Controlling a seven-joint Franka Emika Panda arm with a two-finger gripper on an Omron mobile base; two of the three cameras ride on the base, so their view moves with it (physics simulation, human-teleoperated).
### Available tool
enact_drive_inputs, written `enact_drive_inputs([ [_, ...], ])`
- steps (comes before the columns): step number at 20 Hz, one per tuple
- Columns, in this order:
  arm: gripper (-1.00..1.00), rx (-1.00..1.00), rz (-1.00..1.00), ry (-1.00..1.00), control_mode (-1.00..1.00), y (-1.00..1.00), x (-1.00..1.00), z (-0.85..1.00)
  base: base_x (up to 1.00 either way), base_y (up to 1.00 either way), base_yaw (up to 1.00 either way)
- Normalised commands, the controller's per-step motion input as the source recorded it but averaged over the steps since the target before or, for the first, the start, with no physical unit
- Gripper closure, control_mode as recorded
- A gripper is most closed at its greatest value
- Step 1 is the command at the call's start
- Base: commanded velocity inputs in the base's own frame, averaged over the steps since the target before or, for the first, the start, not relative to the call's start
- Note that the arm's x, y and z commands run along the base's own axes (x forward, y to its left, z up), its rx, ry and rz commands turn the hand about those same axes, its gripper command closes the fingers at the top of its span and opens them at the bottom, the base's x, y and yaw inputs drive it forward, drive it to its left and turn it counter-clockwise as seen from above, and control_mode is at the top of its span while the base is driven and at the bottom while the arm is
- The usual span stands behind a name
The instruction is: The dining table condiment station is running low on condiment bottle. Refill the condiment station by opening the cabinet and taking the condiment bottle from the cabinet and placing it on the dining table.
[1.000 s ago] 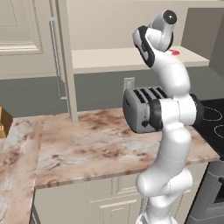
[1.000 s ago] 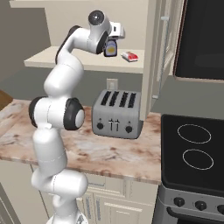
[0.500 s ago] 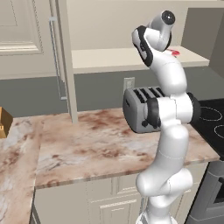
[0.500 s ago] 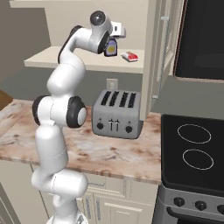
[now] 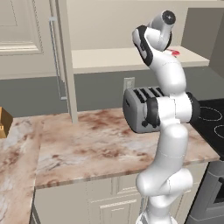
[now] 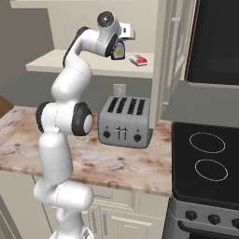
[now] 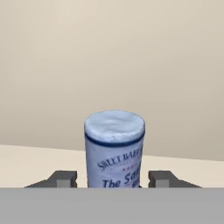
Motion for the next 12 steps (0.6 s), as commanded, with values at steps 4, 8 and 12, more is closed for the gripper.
enact_drive_inputs([
  [4,1.0,0.0,0.0,0.0,-1.0,0.01,-0.09,0.0,0.0,0.0,0.0],
  [8,1.0,-0.01,0.0,-0.17,-1.0,0.16,-0.75,0.05,0.0,0.0,0.0],
  [12,1.0,-0.01,0.0,-0.26,-1.0,0.18,-1.0,0.21,0.0,0.0,0.0],
])
